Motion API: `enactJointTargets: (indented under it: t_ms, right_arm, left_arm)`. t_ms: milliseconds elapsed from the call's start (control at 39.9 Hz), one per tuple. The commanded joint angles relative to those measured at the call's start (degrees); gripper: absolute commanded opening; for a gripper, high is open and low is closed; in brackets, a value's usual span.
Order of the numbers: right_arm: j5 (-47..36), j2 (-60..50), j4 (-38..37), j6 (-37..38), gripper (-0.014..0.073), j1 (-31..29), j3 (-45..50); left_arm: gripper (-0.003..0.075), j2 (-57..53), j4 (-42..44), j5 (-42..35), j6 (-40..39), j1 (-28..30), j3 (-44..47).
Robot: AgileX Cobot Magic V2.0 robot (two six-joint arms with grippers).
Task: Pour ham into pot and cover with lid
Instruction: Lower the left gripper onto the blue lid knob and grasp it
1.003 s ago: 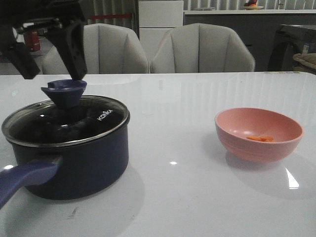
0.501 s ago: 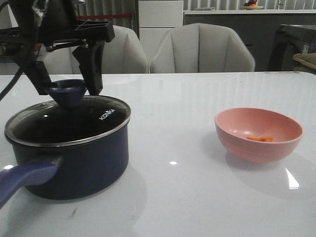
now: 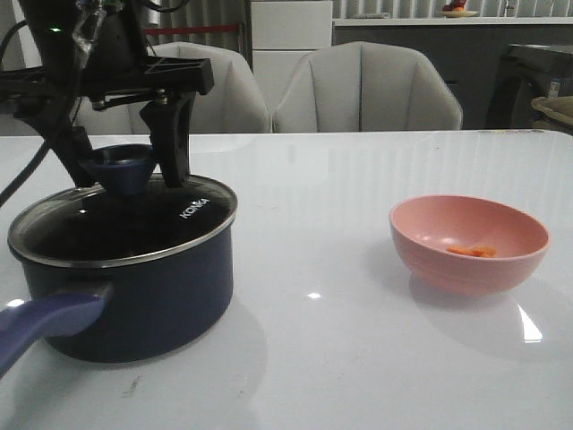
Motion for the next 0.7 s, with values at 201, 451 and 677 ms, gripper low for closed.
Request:
enactJointTargets:
  t_ms: [201, 451, 677]
  right_arm:
    - [-4.75, -1.04, -0.41, 0.10, 0.0161, -0.43, 0.64]
    - [-4.75, -1.04, -0.41, 0.10, 0.0161, -0.43, 0.64]
    - [-4.75, -1.04, -0.41, 0.10, 0.0161, -0.43, 0.64]
  left_arm:
    - [0.0544, -1.04, -1.04, 0.81, -0.80, 0.99, -1.80]
    - [0.0544, -0.24, -1.04, 1.17, -0.80, 1.22, -1.80]
    - [0.0473, -0.13, -1.13, 1.17, -0.80, 1.22, -1.80]
